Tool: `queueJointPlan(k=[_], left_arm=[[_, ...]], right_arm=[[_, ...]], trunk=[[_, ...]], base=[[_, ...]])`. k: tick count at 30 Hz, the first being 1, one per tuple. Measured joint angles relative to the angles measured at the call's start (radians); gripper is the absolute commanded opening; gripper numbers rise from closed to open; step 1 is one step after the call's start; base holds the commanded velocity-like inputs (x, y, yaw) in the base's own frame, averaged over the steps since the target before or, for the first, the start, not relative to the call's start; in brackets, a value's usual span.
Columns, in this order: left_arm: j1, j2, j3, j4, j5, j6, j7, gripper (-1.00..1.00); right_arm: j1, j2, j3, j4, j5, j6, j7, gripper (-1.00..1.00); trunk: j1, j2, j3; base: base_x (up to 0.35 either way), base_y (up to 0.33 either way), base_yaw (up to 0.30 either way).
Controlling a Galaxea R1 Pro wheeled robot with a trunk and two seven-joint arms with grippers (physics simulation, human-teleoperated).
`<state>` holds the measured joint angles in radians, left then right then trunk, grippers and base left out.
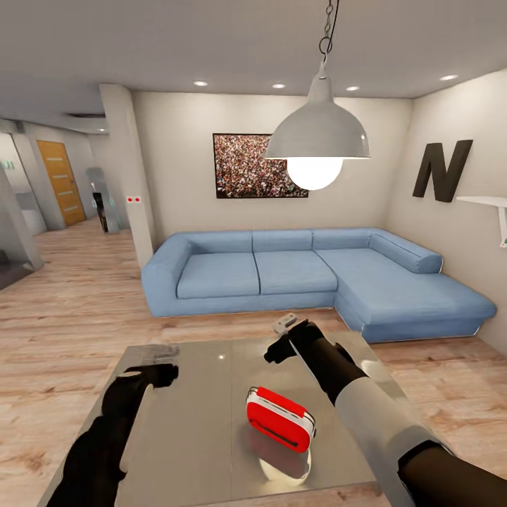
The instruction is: Turn on the radio receiver that's on the table in the living room.
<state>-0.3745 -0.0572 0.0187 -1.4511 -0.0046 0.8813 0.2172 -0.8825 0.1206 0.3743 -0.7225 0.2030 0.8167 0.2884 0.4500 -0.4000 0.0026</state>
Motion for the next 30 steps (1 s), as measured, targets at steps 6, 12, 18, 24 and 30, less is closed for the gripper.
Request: queueJointPlan(k=[6, 12, 18, 24, 30], left_arm=[[-0.042, -0.005, 0.0, 0.03, 0.002, 0.015, -0.003, 1.0], [-0.045, -0.024, 0.0, 0.076, 0.003, 0.008, -0.002, 1.0], [-0.046, -0.03, 0.0, 0.085, 0.003, 0.008, -0.002, 1.0], [-0.047, -0.027, 0.0, 0.075, -0.001, 0.011, 0.005, 1.0], [-0.047, -0.019, 0.021, 0.081, -0.006, 0.01, 0.004, 1.0]], right_arm=[[0.0, -0.001, 0.0, 0.0, 0.002, -0.001, 0.0, 1.0], [0.0, -0.002, 0.0, 0.013, 0.001, 0.0, -0.001, 1.0], [-0.001, -0.004, 0.0, 0.051, 0.032, 0.001, -0.001, 1.0], [0.0, -0.007, 0.0, 0.058, 0.053, 0.0, -0.001, 1.0], [-0.001, -0.007, 0.0, 0.06, 0.056, -0.01, -0.002, 1.0]], trunk=[[0.004, -0.007, -0.003], [0.027, -0.049, -0.022], [0.05, -0.091, -0.041], [0.073, -0.133, -0.06], [0.096, -0.175, -0.078]], base=[[0.0, 0.0, 0.0], [0.0, 0.0, 0.0], [0.0, 0.0, 0.0], [0.0, 0.0, 0.0], [0.0, 0.0, 0.0]])
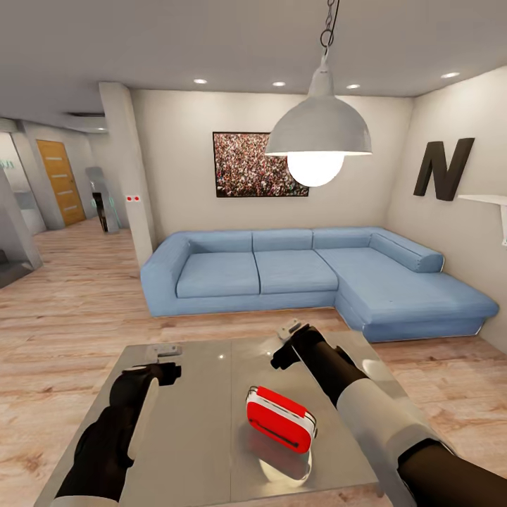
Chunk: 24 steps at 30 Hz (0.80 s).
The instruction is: Turn on the radio receiver that's on the table in the living room.
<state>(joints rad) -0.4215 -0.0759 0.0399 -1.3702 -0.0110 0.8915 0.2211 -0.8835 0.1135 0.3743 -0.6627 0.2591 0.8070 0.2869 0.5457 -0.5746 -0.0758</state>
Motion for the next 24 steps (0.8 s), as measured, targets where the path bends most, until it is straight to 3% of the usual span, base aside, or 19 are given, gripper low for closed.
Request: queueJointPlan(k=[13, 16, 18, 24], left_arm=[[0.008, 0.007, 0.007, 0.037, -0.002, 0.004, -0.001, 1.0], [0.014, 0.074, 0.009, 0.151, 0.0, 0.004, -0.005, 1.0], [0.015, 0.087, 0.009, 0.171, 0.006, 0.002, -0.007, 1.0], [0.016, 0.072, 0.002, 0.181, 0.012, -0.001, -0.013, 1.0]], right_arm=[[0.0, 0.0, -0.001, 0.005, 0.0, -0.006, 0.0, 1.0], [0.0, 0.0, -0.001, 0.005, 0.0, -0.006, 0.0, 1.0], [0.0, 0.0, 0.0, 0.005, 0.0, -0.006, 0.0, 1.0], [0.0, 0.0, 0.0, 0.005, 0.0, -0.006, 0.0, 1.0]], trunk=[[0.004, -0.007, -0.003], [0.004, -0.007, -0.003], [0.004, -0.007, -0.003], [0.004, -0.007, -0.003]], base=[[0.0, 0.0, 0.0], [0.0, 0.0, 0.0], [0.0, 0.0, 0.0], [0.0, 0.0, 0.0]])
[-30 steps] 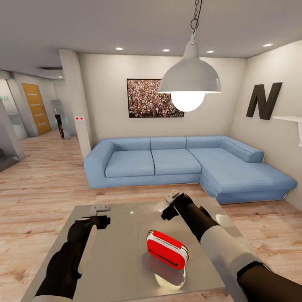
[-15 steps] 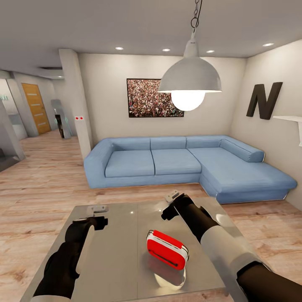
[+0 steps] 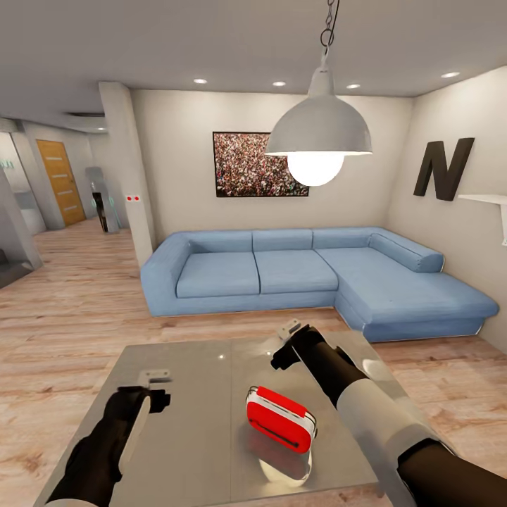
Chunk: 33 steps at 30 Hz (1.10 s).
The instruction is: Turn on the radio receiver that's on the table in the living room.
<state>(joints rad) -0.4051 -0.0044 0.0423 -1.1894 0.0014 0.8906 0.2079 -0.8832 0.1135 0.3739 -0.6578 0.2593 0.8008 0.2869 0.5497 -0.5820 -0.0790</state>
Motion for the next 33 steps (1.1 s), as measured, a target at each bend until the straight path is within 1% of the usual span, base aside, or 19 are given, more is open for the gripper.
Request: queueJointPlan(k=[2, 3, 6, 8, 9, 11, 13, 20, 23, 27, 30, 33], left_arm=[[0.0, -0.004, 0.002, 0.001, 0.0, -0.005, -0.015, 1.0], [0.0, -0.006, 0.004, 0.005, -0.001, -0.031, -0.033, 1.0], [0.0, -0.004, 0.005, 0.011, -0.003, -0.073, -0.049, 1.0], [0.0, -0.005, 0.005, 0.041, -0.004, -0.093, -0.053, 1.0], [0.0, -0.007, 0.005, 0.09, -0.001, -0.136, -0.055, 1.0], [0.0, -0.007, 0.004, 0.112, -0.002, -0.18, -0.054, 1.0], [0.0, -0.008, 0.004, 0.12, -0.001, -0.201, -0.053, 1.0], [0.0, -0.008, 0.004, 0.125, 0.0, -0.215, -0.051, 1.0], [0.0, -0.008, 0.006, 0.125, -0.002, -0.215, -0.05, 1.0], [0.0, -0.005, 0.006, 0.125, -0.001, -0.212, -0.052, 1.0], [0.0, -0.004, 0.004, 0.125, 0.02, -0.21, -0.053, 1.0], [0.0, -0.004, 0.004, 0.125, 0.029, -0.211, -0.051, 1.0]], right_arm=[[0.0, 0.0, 0.0, 0.001, 0.0, 0.0, 0.001, 1.0], [0.001, 0.0, 0.0, 0.001, -0.001, 0.001, 0.001, 1.0], [0.0, 0.0, 0.0, 0.003, -0.002, 0.001, 0.001, 1.0], [0.0, 0.0, 0.0, 0.009, -0.002, 0.001, 0.001, 1.0], [0.0, 0.0, 0.0, 0.012, 0.0, 0.001, 0.001, 1.0], [0.0, 0.0, 0.0, 0.014, 0.002, 0.001, 0.001, 1.0], [0.0, 0.0, 0.0, 0.015, 0.003, 0.0, 0.001, 1.0], [0.0, 0.0, 0.0, 0.016, 0.003, -0.008, 0.002, 1.0], [0.0, 0.0, 0.0, 0.016, 0.0, -0.05, 0.002, 1.0], [0.0, 0.0, 0.0, 0.017, -0.004, -0.094, 0.002, 1.0], [0.0, 0.0, 0.0, 0.017, -0.004, -0.101, 0.002, 1.0], [0.0, 0.0, 0.0, 0.017, -0.004, -0.101, 0.002, 1.0]], trunk=[[0.008, -0.014, -0.006], [0.011, -0.021, -0.009], [0.023, -0.042, -0.019], [0.031, -0.056, -0.025], [0.034, -0.063, -0.028], [0.042, -0.077, -0.034], [0.05, -0.091, -0.041], [0.077, -0.14, -0.063], [0.088, -0.161, -0.072], [0.088, -0.161, -0.072], [0.088, -0.161, -0.072], [0.088, -0.161, -0.072]], base=[[0.0, 0.0, 0.0], [0.0, 0.0, 0.0], [0.0, 0.0, 0.0], [0.0, 0.0, 0.0], [0.0, 0.0, 0.0], [0.0, 0.0, 0.0], [0.0, 0.0, 0.0], [0.0, 0.0, 0.0], [0.0, 0.0, 0.0], [0.0, 0.0, 0.0], [0.0, 0.0, 0.0], [0.0, 0.0, 0.0]])
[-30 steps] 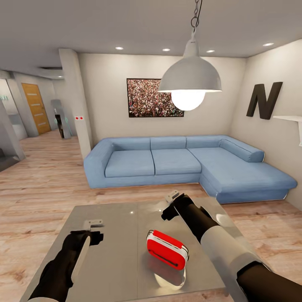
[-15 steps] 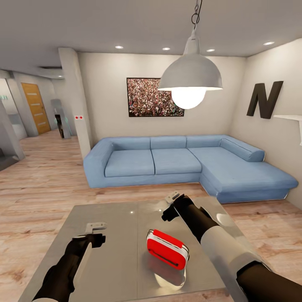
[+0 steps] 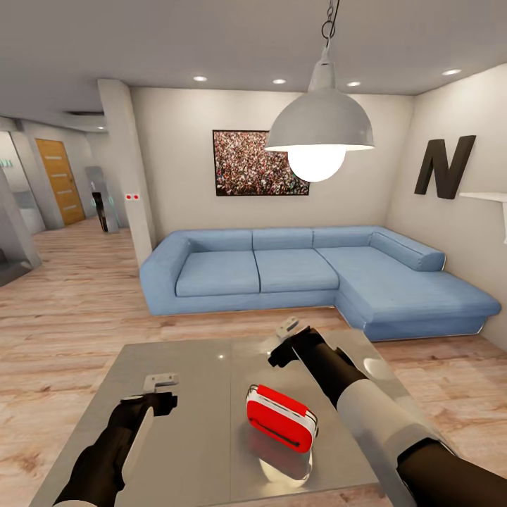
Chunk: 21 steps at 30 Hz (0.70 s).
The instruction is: Turn on the radio receiver that's on the table in the living room.
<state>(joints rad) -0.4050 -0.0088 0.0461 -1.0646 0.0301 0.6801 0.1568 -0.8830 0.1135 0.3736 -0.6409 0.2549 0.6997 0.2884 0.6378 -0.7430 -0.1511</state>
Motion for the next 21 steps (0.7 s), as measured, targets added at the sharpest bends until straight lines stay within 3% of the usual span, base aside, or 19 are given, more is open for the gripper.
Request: queueJointPlan(k=[6, 17, 21], left_arm=[[0.0, 0.0, 0.0, 0.0, 0.003, -0.001, 0.002, 1.0], [0.0, 0.0, 0.0, 0.0, 0.002, -0.002, 0.004, 1.0], [0.0, 0.001, 0.001, 0.0, 0.002, -0.002, 0.004, 1.0]], right_arm=[[0.0, 0.0, -0.001, 0.0, 0.001, 0.0, 0.0, 1.0], [0.0, 0.0, -0.001, 0.0, 0.0, 0.0, 0.0, 1.0], [0.0, 0.0, -0.001, 0.0, 0.0, 0.0, 0.077, 1.0]], trunk=[[0.0, 0.0, 0.0], [0.042, -0.077, -0.034], [0.057, -0.105, -0.047]], base=[[0.0, 0.0, 0.0], [0.0, 0.0, 0.0], [0.0, 0.0, 0.0]])
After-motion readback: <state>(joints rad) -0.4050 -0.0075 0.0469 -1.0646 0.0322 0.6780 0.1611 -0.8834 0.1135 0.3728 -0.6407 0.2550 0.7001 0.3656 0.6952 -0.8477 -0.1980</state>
